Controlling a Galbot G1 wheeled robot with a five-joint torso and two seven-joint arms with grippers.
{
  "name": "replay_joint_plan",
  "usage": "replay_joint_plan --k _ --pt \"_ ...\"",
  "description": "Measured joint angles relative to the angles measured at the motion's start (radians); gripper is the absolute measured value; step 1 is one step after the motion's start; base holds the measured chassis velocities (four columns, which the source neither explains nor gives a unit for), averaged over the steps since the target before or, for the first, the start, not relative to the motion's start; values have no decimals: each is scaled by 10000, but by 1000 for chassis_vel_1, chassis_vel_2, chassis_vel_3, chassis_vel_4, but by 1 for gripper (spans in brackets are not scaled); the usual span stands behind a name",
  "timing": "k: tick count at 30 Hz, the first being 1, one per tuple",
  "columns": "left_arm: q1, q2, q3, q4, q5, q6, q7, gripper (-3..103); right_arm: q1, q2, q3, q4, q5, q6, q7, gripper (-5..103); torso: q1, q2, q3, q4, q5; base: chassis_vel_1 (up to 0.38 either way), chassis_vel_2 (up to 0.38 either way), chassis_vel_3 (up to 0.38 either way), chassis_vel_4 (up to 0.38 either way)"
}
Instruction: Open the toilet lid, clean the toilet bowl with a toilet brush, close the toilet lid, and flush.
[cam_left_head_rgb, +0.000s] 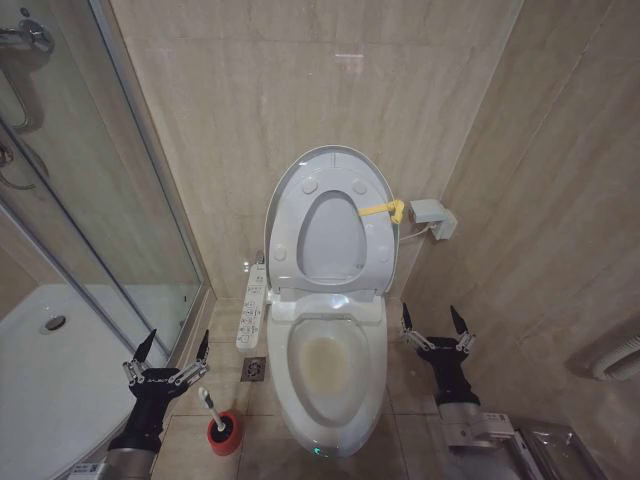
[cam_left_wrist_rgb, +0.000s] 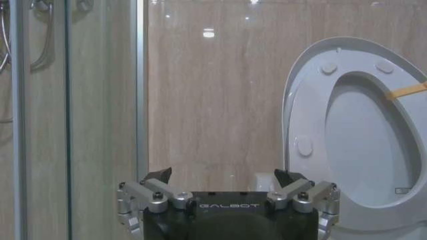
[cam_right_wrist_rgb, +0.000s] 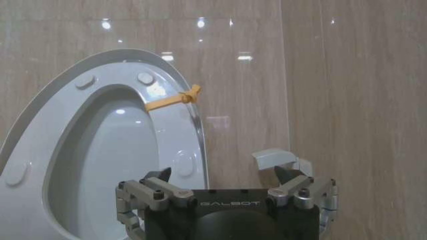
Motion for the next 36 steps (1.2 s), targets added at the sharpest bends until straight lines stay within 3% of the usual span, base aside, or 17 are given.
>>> replay_joint_plan --k 36 --pt "1 0 0 0 0 0 0 100 0 0 0 0 0 0 0 100 1 0 0 0 0 -20 26 26 -21"
